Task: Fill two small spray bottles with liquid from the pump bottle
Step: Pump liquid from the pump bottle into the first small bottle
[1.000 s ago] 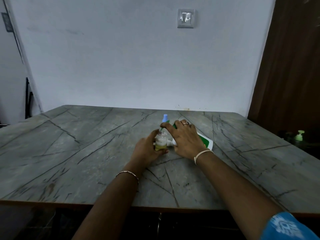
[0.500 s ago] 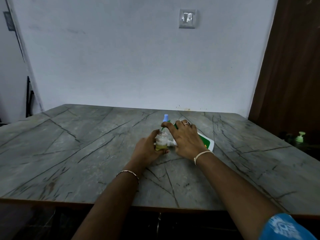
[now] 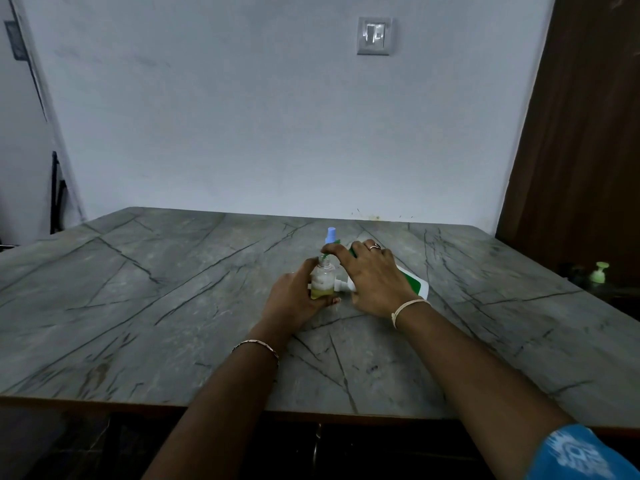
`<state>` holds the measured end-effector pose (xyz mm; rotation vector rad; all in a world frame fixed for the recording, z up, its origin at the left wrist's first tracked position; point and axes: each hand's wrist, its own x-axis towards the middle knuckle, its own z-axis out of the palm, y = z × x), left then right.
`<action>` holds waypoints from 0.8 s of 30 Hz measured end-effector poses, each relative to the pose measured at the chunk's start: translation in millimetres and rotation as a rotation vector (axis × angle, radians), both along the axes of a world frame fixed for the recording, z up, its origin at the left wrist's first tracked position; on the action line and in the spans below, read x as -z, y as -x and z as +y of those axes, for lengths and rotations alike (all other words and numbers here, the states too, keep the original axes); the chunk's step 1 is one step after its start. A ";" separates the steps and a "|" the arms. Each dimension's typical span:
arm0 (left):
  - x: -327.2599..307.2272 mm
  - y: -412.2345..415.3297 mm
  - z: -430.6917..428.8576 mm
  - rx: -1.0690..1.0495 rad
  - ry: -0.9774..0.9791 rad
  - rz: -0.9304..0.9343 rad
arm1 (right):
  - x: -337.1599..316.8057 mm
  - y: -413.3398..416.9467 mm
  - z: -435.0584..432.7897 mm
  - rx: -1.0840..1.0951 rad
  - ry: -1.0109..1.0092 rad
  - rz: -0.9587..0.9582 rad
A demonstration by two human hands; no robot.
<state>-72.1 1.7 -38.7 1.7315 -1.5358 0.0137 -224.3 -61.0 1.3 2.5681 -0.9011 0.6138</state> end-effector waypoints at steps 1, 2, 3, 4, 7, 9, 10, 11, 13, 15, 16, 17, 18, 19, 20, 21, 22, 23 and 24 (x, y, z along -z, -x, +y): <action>0.3 -0.6 -0.4 0.004 0.000 0.007 | -0.2 -1.8 0.2 -0.003 -0.001 -0.010; 0.8 -1.2 -0.7 0.007 0.001 0.015 | -0.3 -3.3 0.4 -0.004 0.002 -0.014; 1.4 -1.7 -0.7 0.008 0.000 0.021 | -0.4 -4.4 0.2 -0.004 0.005 -0.013; 1.5 -1.9 -0.8 0.007 -0.003 0.023 | -0.3 -4.8 -0.1 -0.002 0.009 -0.010; 1.4 -1.8 0.0 0.004 -0.003 0.024 | 0.8 -1.5 -1.4 0.011 0.020 0.007; 1.1 -1.8 0.3 0.004 0.002 0.028 | 0.7 2.8 -0.6 0.008 0.019 0.012; 1.2 -1.5 0.3 0.005 0.004 0.028 | 0.6 4.6 0.8 0.001 0.016 0.015; 1.3 -1.3 0.5 0.006 0.005 0.025 | 0.2 5.7 2.0 -0.005 0.017 0.018; 1.1 -0.9 0.3 0.004 0.005 0.015 | -1.3 6.3 3.1 -0.011 0.021 0.030; 1.2 -1.4 -0.1 0.001 0.002 0.012 | -1.7 5.2 2.3 -0.005 0.019 0.034; 1.1 -1.5 -0.1 0.000 0.000 0.011 | -1.8 4.5 1.7 0.002 0.011 0.035; 1.4 -1.8 -0.1 -0.002 -0.004 0.010 | -1.7 3.6 0.5 0.009 0.001 0.038; 1.6 -1.9 -0.4 -0.004 -0.004 0.009 | -1.6 3.1 -0.6 0.014 -0.005 0.038; 2.0 -1.9 -0.8 -0.007 -0.002 0.008 | -1.2 2.3 -1.4 0.016 -0.008 0.034; 2.2 -2.0 -1.0 -0.008 0.000 0.006 | -0.9 1.1 -1.9 0.015 -0.008 0.029; 2.3 -2.0 -0.9 -0.006 0.001 0.004 | -0.7 -0.4 -2.2 0.013 -0.005 0.024; 2.2 -2.0 -0.9 -0.004 0.000 0.003 | -0.6 -2.1 -2.7 0.014 -0.002 0.020; 2.4 -2.4 -1.5 0.000 -0.003 0.003 | -0.8 -3.2 -3.2 0.014 0.000 0.017; 2.7 -2.6 -1.7 0.005 -0.005 0.005 | -0.7 -3.9 -3.4 0.014 0.001 0.014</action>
